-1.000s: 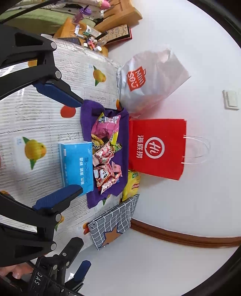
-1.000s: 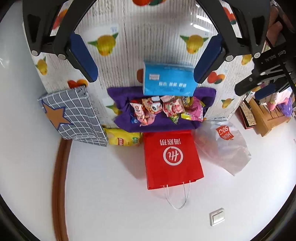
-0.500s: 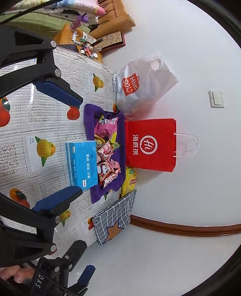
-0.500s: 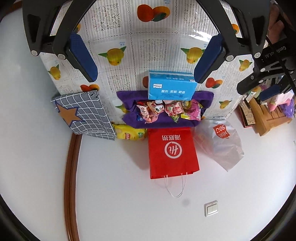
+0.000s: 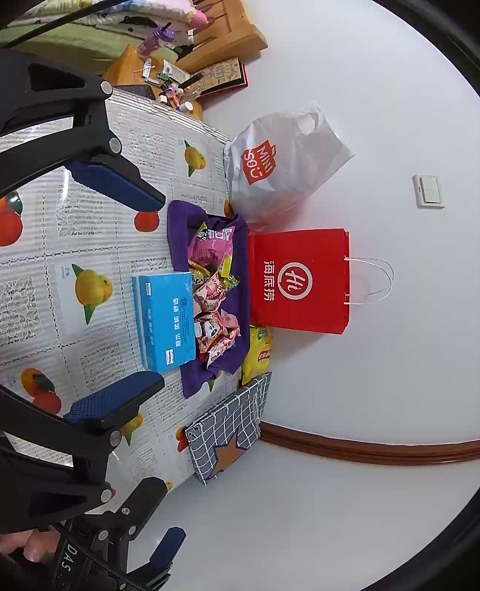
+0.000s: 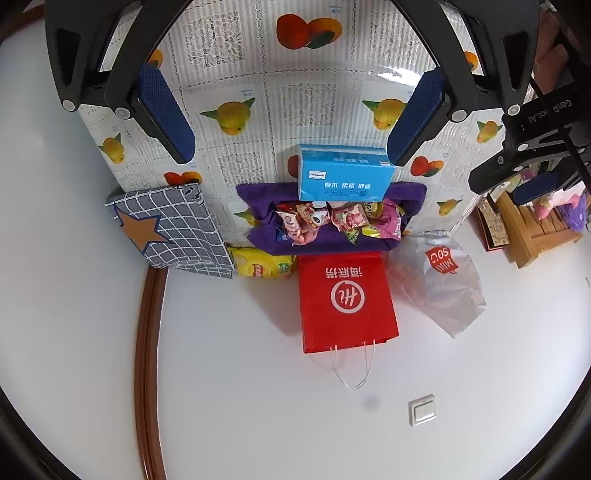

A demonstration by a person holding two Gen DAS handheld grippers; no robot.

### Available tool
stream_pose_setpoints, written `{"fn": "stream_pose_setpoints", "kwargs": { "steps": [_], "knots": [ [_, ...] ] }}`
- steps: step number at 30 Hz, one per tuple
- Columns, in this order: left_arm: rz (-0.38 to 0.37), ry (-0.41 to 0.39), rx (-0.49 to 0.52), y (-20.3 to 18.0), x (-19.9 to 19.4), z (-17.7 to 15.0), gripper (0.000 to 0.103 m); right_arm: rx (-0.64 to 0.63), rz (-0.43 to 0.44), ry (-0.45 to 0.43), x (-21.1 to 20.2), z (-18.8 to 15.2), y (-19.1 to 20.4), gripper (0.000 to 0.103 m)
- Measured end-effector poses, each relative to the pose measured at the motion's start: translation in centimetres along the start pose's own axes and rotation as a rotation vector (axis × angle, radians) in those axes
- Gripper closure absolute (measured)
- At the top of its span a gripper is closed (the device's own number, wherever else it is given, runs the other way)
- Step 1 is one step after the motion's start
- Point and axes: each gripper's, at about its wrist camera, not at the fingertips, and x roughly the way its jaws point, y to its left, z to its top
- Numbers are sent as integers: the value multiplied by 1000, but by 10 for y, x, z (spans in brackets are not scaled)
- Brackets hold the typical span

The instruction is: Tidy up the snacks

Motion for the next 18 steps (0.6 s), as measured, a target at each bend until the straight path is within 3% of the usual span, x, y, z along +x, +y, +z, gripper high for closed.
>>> {"fn": "stream_pose_setpoints", "kwargs": {
  "steps": [18],
  "knots": [
    [12,7,-1,1,4,0,15,6,18,-16,-1,-2,2,0]
  ]
}}
